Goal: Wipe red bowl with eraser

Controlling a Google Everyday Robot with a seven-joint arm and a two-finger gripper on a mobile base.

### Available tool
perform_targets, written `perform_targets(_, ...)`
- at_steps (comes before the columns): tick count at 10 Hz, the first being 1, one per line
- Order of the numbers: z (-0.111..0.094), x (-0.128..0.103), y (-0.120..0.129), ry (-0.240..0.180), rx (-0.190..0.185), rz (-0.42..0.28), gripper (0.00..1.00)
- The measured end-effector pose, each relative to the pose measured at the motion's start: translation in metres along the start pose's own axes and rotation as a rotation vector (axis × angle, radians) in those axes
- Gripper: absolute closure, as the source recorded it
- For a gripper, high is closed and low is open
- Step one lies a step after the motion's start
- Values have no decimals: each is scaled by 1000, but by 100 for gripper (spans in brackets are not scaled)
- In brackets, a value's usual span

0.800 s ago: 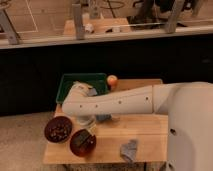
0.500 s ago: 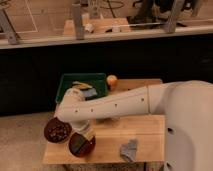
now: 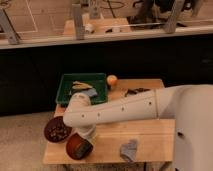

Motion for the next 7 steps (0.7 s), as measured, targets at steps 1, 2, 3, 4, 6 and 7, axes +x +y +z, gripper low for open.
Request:
perform_targets(1,0,8,-4,13,-2,12,100)
perform_targets(2,-2,14,-12,28,-2,16,100)
perform_targets(3,-6,16,-21,37,4,14,100)
perform_targets(4,-9,17,-28,43,12,11,100)
perform_targets(6,-14,13,-39,44,24,-1,100)
perform_targets(7,-17,9,-42,28,39,-3,100)
